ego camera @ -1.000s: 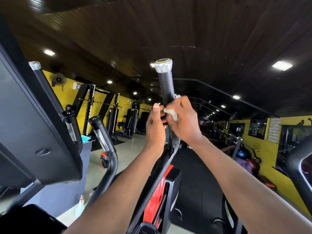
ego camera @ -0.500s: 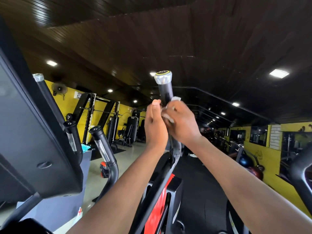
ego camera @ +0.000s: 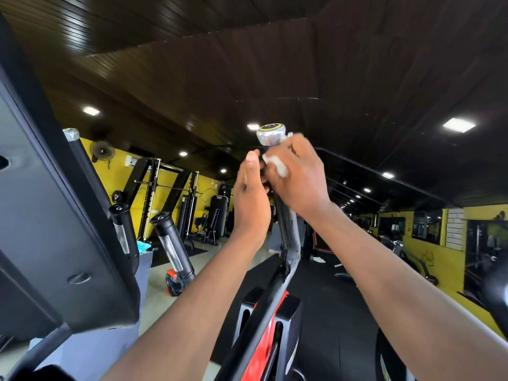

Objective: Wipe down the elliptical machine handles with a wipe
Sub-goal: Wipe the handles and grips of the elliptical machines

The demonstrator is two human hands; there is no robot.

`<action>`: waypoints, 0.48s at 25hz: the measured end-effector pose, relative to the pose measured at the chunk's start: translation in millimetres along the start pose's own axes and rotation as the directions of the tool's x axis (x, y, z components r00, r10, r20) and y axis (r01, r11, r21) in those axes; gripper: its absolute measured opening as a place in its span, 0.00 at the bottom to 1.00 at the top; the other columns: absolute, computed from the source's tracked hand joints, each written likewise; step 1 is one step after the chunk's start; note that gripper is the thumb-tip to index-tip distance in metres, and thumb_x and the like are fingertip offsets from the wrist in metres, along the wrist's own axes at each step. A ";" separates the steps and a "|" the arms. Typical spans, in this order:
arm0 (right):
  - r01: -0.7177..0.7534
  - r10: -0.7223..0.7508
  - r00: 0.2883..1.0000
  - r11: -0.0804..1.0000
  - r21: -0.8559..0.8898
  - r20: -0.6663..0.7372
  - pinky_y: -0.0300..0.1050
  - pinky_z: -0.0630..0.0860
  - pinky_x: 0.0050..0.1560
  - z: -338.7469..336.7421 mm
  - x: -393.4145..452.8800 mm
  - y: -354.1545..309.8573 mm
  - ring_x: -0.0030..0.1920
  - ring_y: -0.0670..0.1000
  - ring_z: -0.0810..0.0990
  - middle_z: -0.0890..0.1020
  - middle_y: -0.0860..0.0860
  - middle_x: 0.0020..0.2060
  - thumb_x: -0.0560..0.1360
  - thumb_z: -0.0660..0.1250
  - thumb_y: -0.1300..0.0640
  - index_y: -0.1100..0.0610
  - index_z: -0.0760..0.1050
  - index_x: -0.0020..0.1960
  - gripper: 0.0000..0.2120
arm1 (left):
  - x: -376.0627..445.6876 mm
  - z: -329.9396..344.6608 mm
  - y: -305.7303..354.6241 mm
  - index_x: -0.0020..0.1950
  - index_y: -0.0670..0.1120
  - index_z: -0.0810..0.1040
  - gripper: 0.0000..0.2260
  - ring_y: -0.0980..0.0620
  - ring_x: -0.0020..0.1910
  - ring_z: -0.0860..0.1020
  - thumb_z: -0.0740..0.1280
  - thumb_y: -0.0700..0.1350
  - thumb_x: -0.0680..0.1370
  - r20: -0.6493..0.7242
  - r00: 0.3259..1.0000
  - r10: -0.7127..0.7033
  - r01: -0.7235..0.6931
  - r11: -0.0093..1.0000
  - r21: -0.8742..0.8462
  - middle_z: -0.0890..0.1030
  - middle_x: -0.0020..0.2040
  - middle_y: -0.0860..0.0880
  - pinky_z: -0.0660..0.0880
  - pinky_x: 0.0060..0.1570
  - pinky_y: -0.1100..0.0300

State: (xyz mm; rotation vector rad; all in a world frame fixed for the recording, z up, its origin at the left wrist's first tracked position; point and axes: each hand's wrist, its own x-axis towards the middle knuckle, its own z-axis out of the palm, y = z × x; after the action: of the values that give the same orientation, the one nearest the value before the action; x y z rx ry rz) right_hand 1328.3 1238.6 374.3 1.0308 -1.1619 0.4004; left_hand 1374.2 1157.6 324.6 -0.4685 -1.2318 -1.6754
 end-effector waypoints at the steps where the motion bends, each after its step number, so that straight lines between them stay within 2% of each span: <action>1: -0.042 0.043 0.998 0.999 0.020 -0.038 0.42 0.73 0.37 -0.5 10.6 -4.2 0.44 0.53 0.75 0.76 0.57 0.44 0.72 0.68 0.63 0.60 0.80 0.45 0.04 | 1.4 2.2 1.8 0.59 0.62 0.77 0.21 0.54 0.59 0.79 0.53 0.69 0.75 0.008 1.000 0.009 -0.009 1.000 -0.005 0.81 0.58 0.54 0.75 0.61 0.49; 3: -0.025 0.025 0.999 1.000 0.002 -0.036 0.40 0.71 0.39 3.0 16.1 -9.7 0.46 0.53 0.74 0.77 0.56 0.45 0.73 0.69 0.62 0.60 0.81 0.46 0.03 | 1.8 5.4 4.5 0.61 0.61 0.76 0.21 0.58 0.60 0.78 0.53 0.67 0.77 0.018 1.000 0.004 -0.003 1.000 -0.018 0.81 0.59 0.55 0.75 0.61 0.53; 6: 0.013 -0.014 0.999 0.999 -0.035 -0.031 0.49 0.74 0.38 7.9 5.0 -3.2 0.44 0.55 0.74 0.77 0.56 0.44 0.72 0.70 0.61 0.59 0.81 0.46 0.04 | 2.0 3.5 8.1 0.58 0.64 0.76 0.19 0.57 0.60 0.78 0.53 0.68 0.76 0.021 0.999 0.027 -0.026 0.999 -0.022 0.81 0.58 0.54 0.74 0.63 0.50; 8: -0.101 0.103 0.992 0.995 0.025 -0.077 0.43 0.74 0.42 7.0 7.7 -4.7 0.48 0.54 0.74 0.77 0.55 0.47 0.72 0.70 0.62 0.57 0.81 0.48 0.05 | 3.6 4.2 10.9 0.60 0.62 0.76 0.19 0.56 0.60 0.78 0.52 0.65 0.78 0.034 0.998 0.045 -0.044 0.998 -0.039 0.81 0.59 0.53 0.75 0.62 0.51; 10: -0.240 0.258 0.960 0.958 0.155 -0.107 0.35 0.72 0.47 7.0 8.9 -16.0 0.52 0.49 0.74 0.76 0.53 0.52 0.74 0.68 0.62 0.55 0.79 0.50 0.06 | 6.4 5.8 10.2 0.65 0.58 0.75 0.22 0.54 0.61 0.78 0.52 0.65 0.78 0.038 0.998 0.048 -0.046 0.998 -0.052 0.81 0.60 0.52 0.74 0.62 0.51; 12: -0.398 0.452 0.886 0.858 0.324 -0.108 0.37 0.75 0.50 9.3 5.4 -24.6 0.51 0.45 0.75 0.77 0.52 0.52 0.78 0.63 0.62 0.57 0.76 0.53 0.06 | 8.2 6.8 8.7 0.66 0.60 0.74 0.26 0.52 0.64 0.76 0.52 0.69 0.74 0.017 0.999 0.052 -0.051 0.998 -0.041 0.79 0.63 0.53 0.73 0.64 0.46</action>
State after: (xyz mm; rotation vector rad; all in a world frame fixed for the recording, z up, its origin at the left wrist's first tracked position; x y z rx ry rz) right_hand 1343.2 1217.1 368.1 0.9588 -1.1854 1.0287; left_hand 1376.5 1159.5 338.1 -0.5363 -1.1909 -1.6583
